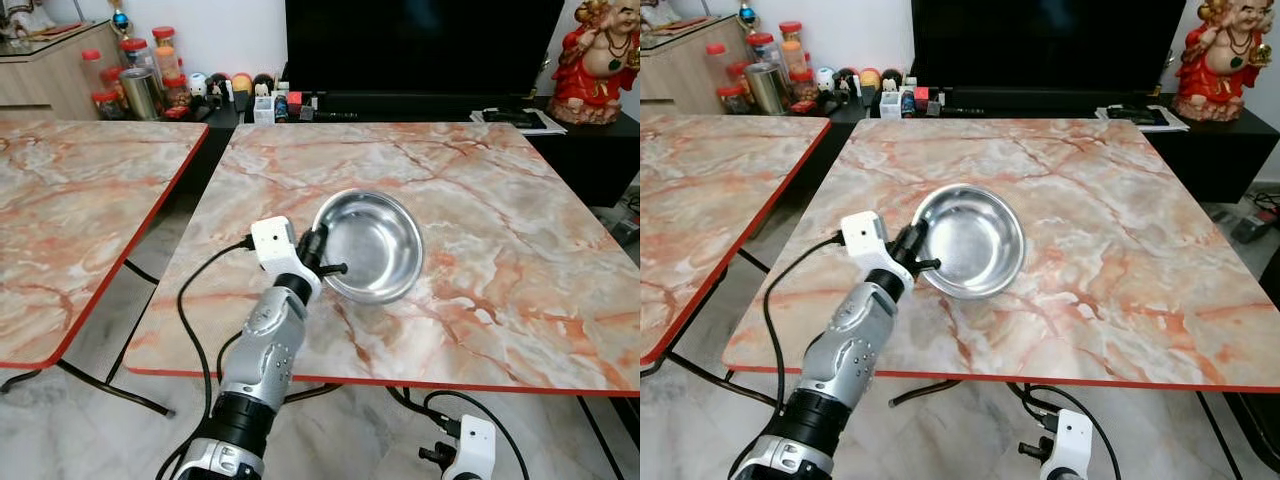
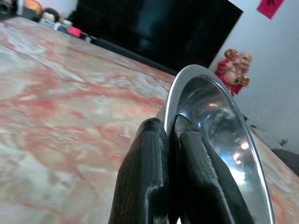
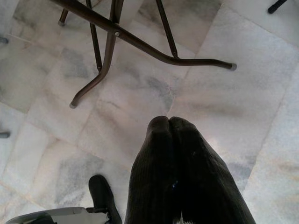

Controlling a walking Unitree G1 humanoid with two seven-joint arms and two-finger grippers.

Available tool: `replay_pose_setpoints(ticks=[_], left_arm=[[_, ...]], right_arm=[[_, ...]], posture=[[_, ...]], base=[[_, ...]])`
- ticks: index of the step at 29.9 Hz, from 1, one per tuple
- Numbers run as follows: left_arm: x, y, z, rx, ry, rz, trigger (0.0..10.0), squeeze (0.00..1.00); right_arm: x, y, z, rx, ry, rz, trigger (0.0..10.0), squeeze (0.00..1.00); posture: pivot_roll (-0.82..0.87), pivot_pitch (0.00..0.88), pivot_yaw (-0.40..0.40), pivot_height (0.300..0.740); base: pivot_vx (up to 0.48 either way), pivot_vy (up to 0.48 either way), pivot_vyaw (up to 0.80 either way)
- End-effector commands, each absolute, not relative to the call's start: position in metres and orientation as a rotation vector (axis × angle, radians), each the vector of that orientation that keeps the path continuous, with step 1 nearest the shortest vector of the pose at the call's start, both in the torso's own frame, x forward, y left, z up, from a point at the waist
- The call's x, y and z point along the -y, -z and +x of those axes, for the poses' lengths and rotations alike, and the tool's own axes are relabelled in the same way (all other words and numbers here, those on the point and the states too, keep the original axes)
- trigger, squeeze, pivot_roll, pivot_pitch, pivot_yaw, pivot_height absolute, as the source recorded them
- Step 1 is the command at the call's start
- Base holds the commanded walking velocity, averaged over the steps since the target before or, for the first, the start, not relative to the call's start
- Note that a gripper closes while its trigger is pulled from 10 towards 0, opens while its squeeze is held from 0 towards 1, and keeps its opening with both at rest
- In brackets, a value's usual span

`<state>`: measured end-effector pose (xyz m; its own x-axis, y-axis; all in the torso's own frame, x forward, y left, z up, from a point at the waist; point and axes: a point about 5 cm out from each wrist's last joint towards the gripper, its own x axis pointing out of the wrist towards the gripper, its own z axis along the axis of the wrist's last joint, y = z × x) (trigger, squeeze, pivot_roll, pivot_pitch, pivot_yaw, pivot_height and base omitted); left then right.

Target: Setting the table

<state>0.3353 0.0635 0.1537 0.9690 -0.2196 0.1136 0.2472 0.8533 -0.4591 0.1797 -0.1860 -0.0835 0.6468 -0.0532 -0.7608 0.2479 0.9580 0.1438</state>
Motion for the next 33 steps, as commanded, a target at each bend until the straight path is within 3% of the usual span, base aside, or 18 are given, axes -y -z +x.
replay_pose_setpoints(ticks=[1,10,13,19,33], left_arm=[[-0.067,-0.163,0.34,0.101,0.219,-0.475,10.0,0.0],[-0.087,-0.168,0.343,0.16,0.128,-0.425,10.0,0.0],[-0.102,-0.171,0.342,0.2,0.081,-0.344,10.0,0.0],[-0.13,-0.171,0.337,0.225,-0.009,-0.347,10.0,0.0],[-0.12,-0.169,0.34,0.206,0.049,-0.419,10.0,0.0]], right_arm=[[0.189,0.082,0.182,-0.847,0.169,0.231,10.0,0.0],[0.19,0.082,0.182,-0.847,0.166,0.223,10.0,0.0],[0.192,0.082,0.181,-0.85,0.168,0.221,10.0,0.0],[0.193,0.082,0.182,-0.85,0.168,0.218,10.0,0.0],[0.193,0.081,0.184,-0.845,0.168,0.223,10.0,0.0]], posture=[[-0.02,0.0,-0.01,0.74],[-0.02,0.0,-0.016,0.74],[-0.02,0.0,-0.019,0.74],[-0.02,0.0,-0.025,0.74],[-0.01,0.0,-0.03,0.74]], base=[[0.0,-0.311,0.0],[0.0,-0.32,0.18],[0.0,-0.339,0.0],[0.0,-0.337,0.0],[0.0,-0.221,0.0]])
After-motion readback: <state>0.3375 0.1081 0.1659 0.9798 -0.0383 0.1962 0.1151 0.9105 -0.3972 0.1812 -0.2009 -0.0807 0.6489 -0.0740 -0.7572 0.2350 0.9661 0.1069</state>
